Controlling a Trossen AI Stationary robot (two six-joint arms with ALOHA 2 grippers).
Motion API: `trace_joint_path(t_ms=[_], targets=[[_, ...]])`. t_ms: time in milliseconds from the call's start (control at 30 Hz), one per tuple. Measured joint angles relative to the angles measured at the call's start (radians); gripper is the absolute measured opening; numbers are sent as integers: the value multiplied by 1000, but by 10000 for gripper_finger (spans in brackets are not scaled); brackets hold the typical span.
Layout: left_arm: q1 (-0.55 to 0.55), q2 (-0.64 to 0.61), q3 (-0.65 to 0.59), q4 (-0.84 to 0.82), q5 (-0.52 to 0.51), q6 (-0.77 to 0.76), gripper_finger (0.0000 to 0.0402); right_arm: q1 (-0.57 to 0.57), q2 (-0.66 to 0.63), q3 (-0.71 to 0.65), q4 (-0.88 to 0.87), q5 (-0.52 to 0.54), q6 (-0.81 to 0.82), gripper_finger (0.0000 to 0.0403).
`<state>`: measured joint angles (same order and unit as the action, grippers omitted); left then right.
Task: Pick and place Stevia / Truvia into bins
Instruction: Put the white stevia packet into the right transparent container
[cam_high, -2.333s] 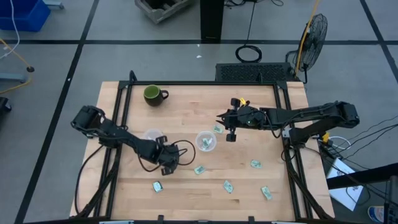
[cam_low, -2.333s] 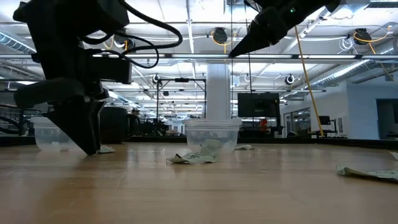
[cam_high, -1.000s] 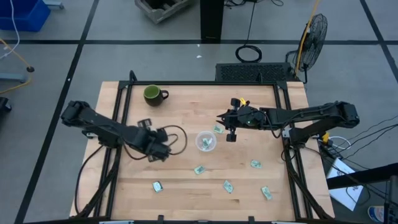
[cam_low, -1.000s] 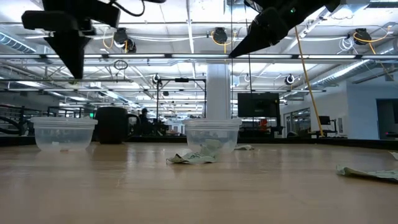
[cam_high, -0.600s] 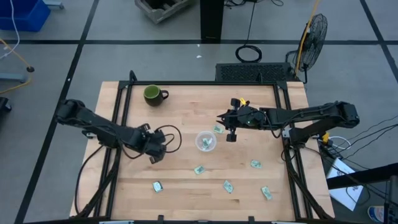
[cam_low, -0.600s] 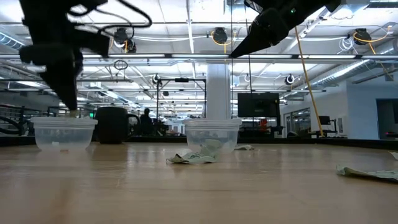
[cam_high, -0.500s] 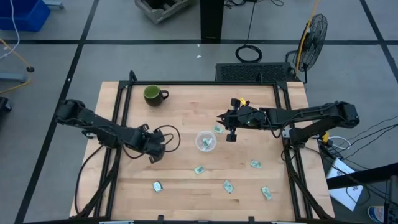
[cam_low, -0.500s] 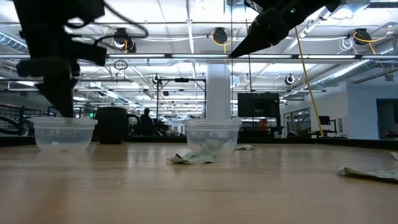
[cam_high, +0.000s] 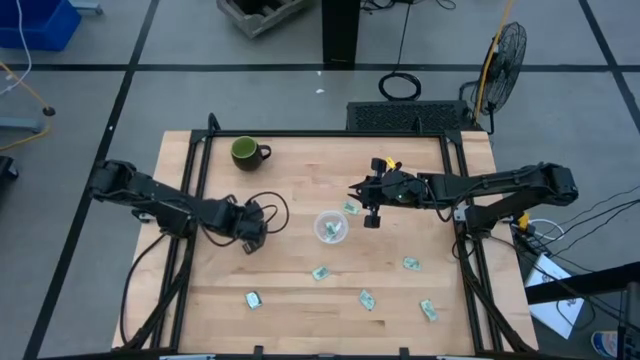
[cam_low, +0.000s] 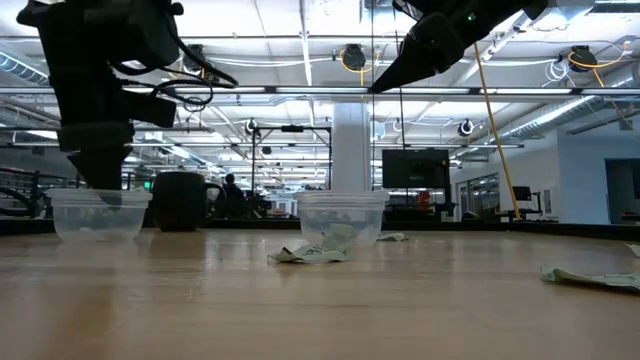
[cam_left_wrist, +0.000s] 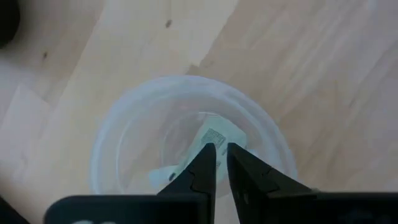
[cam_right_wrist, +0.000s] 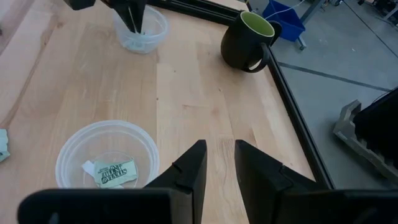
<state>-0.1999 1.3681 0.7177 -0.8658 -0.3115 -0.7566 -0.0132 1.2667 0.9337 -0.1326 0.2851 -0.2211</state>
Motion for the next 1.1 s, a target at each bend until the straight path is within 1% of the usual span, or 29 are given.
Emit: trace_joint_path(t_ms=[100, 267, 433, 533, 667, 733, 833, 933, 1000, 1100], targets=[[15, 6, 0, -1, 0, 2, 67, 0, 0, 0, -1, 0, 24, 75], [31, 5, 0, 0, -3, 23, 95, 0, 0, 0, -64, 0, 156, 75], [31, 5, 0, -1, -3, 48, 110, -1, 3, 0, -187, 1, 166, 75], [31, 5, 6, -3, 11, 30, 110, -4, 26, 0, -197, -1, 186, 79], [30, 5, 48, -11, 83, 28, 111, -17, 73, -1, -177, -2, 166, 98], [30, 5, 79, -16, 102, 44, 111, -32, 102, -1, -179, -2, 142, 113], [30, 5, 134, -31, 98, 84, 111, -63, 147, -1, -182, -2, 94, 136], [30, 5, 196, -78, 69, 130, 111, -99, 194, -1, -188, -3, 47, 155], [30, 5, 236, -122, 40, 141, 111, -122, 221, -1, -190, -50, 31, 162], [30, 5, 288, -161, -2, 143, 111, -155, 257, -1, -179, -223, -10, 166]])
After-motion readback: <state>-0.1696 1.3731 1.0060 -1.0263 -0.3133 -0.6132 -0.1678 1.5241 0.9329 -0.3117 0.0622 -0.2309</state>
